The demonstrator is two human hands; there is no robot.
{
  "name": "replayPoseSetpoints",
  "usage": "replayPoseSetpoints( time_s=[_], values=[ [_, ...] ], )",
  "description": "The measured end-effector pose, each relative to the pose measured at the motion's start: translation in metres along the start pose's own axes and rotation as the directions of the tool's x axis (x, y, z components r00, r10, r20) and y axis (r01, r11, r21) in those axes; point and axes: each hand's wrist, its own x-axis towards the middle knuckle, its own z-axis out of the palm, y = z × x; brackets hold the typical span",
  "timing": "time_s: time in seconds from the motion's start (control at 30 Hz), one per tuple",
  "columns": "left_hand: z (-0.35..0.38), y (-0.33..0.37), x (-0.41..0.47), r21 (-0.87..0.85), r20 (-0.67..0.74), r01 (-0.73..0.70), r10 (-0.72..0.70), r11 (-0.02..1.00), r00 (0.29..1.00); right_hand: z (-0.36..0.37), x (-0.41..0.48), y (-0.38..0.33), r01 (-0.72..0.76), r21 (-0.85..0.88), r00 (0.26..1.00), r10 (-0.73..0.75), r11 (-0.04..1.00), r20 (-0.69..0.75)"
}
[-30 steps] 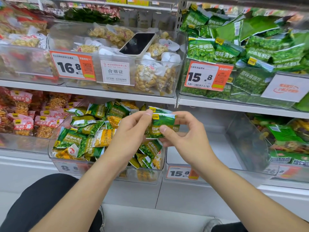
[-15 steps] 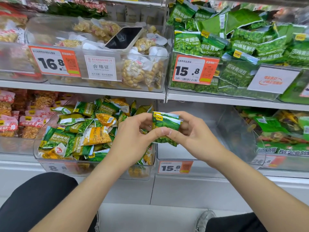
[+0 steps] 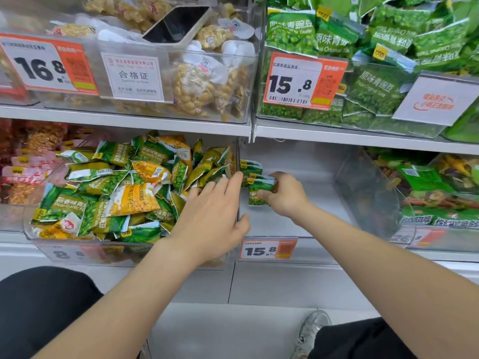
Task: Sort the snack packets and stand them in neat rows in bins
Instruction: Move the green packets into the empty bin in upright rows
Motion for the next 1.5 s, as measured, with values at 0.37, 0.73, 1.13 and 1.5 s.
replayPoseSetpoints(
  time_s=[0.37,0.73,1.13,1.5],
  values=[
    [-0.004,-0.006,0.006,-0.167,-0.034,-0.018,0.013,0.986,0.999,0.014,0.063,-0.013,-0.012,-0.277,0.999,0.025,0.961,0.045],
    [-0.004,-0.007,0.003,-0.134,-0.063,-0.055,0.047,0.989,0.997,0.019,0.049,-0.025,-0.194,-0.139,0.976,0.206,0.971,0.074],
    [-0.032,-0.021,-0.009,-0.254,-0.214,0.046,-0.103,0.966,0.971,-0.035,-0.014,-0.058,0.113,-0.267,0.981,-0.065,0.957,0.183],
    [-0.055,-0.044,-0.039,-0.310,-0.021,0.195,-0.212,0.930,0.977,-0.016,-0.102,-0.100,0.698,-0.325,0.715,-0.651,0.639,0.256]
  ],
)
